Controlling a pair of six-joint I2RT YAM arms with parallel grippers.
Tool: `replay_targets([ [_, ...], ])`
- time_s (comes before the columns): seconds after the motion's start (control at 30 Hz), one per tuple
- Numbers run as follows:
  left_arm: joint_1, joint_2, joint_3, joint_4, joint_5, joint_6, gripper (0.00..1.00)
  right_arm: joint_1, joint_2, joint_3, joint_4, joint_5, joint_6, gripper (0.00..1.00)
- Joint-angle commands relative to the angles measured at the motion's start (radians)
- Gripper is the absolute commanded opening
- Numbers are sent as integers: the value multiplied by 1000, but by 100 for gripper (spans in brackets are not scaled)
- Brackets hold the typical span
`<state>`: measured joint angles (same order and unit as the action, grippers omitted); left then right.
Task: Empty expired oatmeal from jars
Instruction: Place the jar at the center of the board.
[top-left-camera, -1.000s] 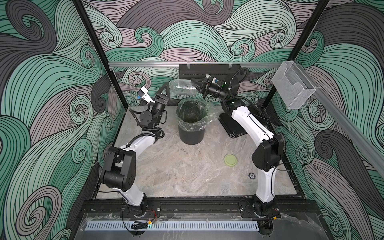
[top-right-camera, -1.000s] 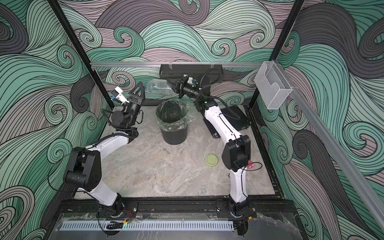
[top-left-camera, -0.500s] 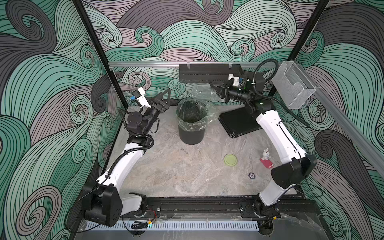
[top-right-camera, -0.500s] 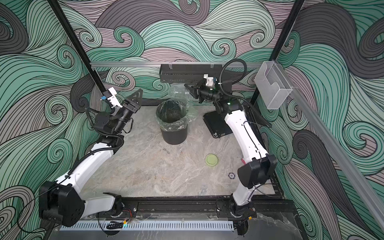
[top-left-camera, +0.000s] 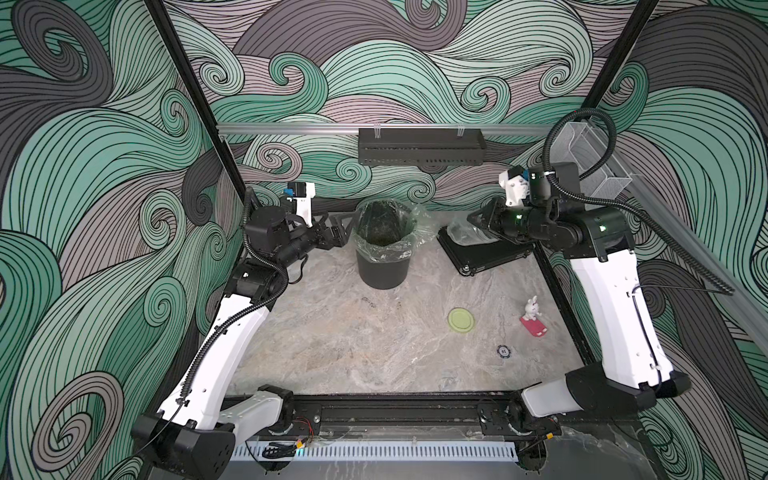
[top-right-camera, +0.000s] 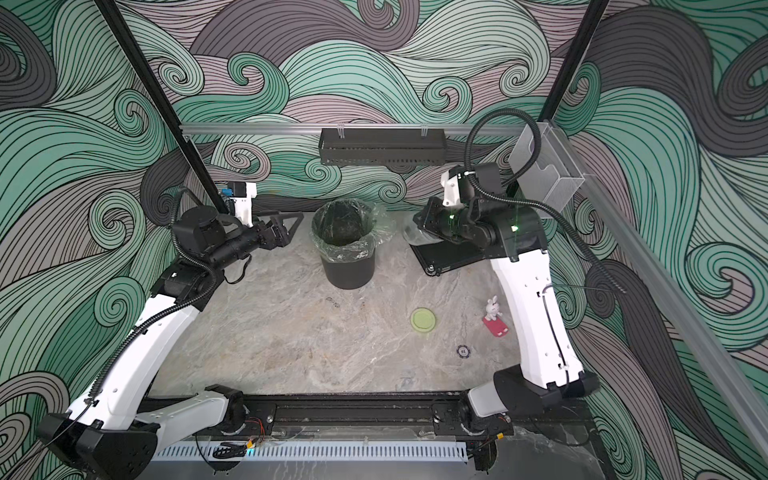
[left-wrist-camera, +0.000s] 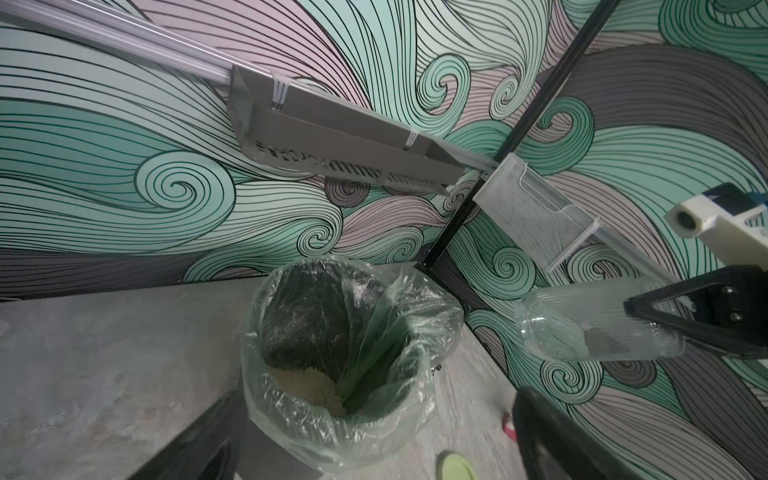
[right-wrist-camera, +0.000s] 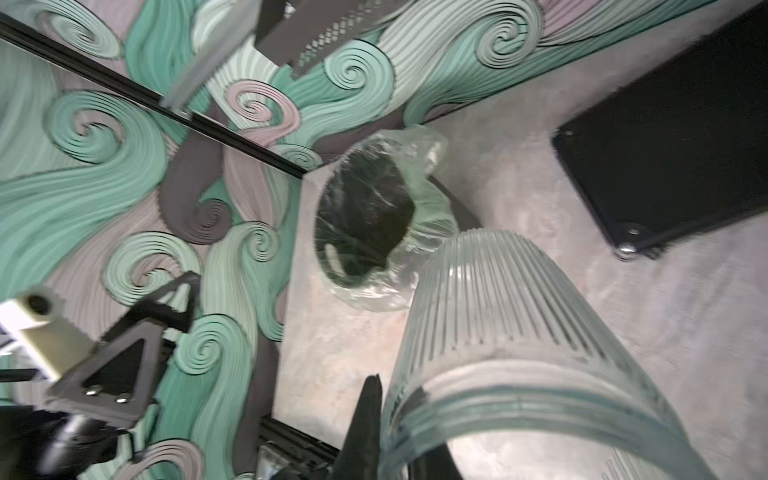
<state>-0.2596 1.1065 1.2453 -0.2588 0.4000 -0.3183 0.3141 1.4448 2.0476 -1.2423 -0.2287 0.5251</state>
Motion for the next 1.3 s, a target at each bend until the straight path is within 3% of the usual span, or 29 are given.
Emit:
replay_targets([
  [0.0, -41, -38, -19, -174, 63, 150, 99, 16, -60, -86, -124, 116, -122, 0],
  [0.27, -134, -169, -235, -149, 36, 222, 99, 207, -167, -481, -31, 162, -35, 0],
  [0.47, -206, -258, -403, -117, 45, 261, 98, 310, -188, -687, 100, 174, 28, 0],
  [0.7, -241, -321, -557, -40, 96, 319, 99, 338, -121, -734, 196, 165, 20, 0],
  [0.93, -264, -298, -601, -13, 120, 390, 99, 338, -25, -728, 269, 176, 3, 0],
  [1.27, -270, -283, -646, 44, 107, 387, 98, 342, 46, -748, 324, 175, 10, 0],
])
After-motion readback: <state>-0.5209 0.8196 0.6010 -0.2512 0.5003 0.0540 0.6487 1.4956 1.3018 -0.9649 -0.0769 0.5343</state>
